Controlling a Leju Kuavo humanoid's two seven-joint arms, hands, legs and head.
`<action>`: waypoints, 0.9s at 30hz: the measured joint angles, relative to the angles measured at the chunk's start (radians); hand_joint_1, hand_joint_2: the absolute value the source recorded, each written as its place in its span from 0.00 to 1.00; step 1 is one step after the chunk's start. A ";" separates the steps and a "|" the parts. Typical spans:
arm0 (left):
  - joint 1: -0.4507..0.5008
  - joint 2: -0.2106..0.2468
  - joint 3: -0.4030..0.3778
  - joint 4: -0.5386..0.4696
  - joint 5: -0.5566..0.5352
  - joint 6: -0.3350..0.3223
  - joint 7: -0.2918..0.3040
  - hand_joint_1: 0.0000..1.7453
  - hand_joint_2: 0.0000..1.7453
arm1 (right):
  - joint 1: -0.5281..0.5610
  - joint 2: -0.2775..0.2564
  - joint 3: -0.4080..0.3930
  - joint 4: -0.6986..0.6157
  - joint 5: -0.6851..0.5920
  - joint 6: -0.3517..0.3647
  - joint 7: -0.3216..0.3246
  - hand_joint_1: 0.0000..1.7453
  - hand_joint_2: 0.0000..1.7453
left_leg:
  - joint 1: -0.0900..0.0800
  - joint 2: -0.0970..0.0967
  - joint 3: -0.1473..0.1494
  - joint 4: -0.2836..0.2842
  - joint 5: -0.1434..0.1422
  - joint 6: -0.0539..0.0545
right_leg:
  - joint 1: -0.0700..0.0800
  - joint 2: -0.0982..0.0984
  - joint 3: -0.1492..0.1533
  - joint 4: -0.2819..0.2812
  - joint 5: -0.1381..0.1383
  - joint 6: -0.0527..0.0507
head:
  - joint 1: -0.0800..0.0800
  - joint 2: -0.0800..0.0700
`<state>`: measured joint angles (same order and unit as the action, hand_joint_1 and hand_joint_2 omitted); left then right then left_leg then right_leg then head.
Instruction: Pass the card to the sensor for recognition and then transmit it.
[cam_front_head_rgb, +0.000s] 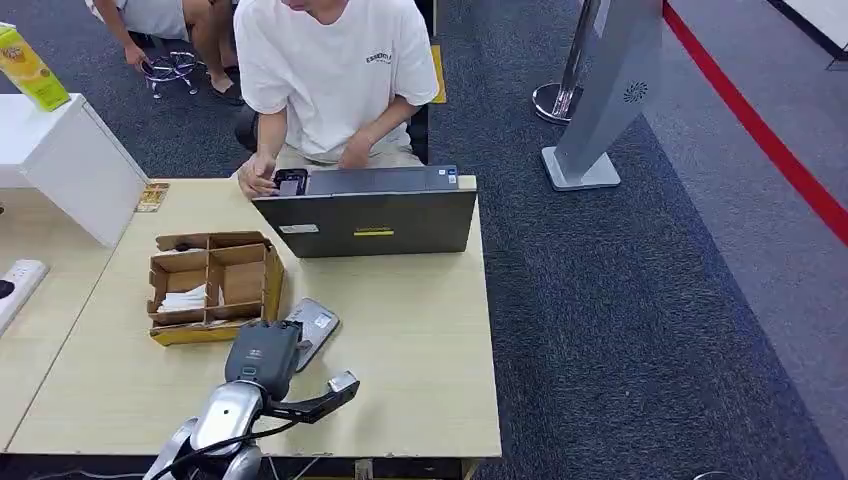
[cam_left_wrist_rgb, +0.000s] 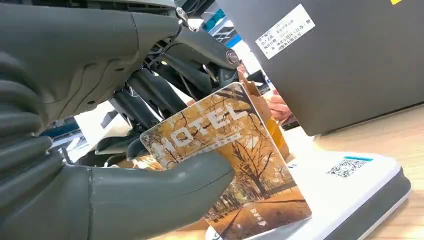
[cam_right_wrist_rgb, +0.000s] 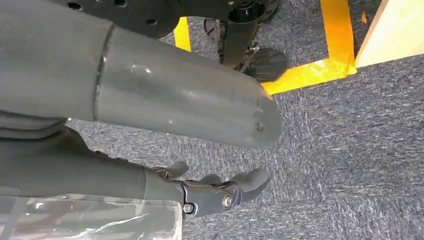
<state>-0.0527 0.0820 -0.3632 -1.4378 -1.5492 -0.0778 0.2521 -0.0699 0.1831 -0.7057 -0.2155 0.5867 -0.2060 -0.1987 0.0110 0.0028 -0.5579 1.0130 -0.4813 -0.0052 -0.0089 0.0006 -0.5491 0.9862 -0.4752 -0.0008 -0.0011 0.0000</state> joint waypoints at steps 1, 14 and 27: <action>0.000 0.000 0.001 0.000 0.000 0.005 -0.003 1.00 1.00 | 0.000 0.000 0.000 0.000 0.000 0.000 0.000 0.00 0.00 | 0.000 0.000 0.000 0.000 0.000 0.000 | 0.000 0.000 0.000 0.000 0.000 0.000 | 0.000 0.000; -0.093 0.038 0.011 -0.278 0.000 0.340 0.051 1.00 1.00 | -0.003 -0.001 -0.022 0.006 0.087 0.004 0.015 0.00 0.00 | 0.000 0.000 -0.001 0.001 0.000 0.000 | 0.000 0.000 -0.001 0.001 0.000 0.000 | 0.002 0.000; -0.225 0.119 0.213 -0.359 0.000 0.249 0.068 1.00 1.00 | -0.024 0.000 -0.019 0.011 0.173 0.024 0.049 0.00 0.00 | 0.000 0.000 -0.001 0.001 0.002 -0.001 | 0.000 -0.001 -0.002 0.004 0.000 -0.001 | 0.003 0.000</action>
<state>-0.2777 0.2011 -0.1503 -1.7963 -1.5492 0.1708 0.3206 -0.0938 0.1827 -0.7248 -0.2041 0.7599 -0.1823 -0.1495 0.0111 0.0028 -0.5588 1.0140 -0.4796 -0.0057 -0.0088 -0.0001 -0.5510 0.9904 -0.4754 -0.0016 0.0015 -0.0004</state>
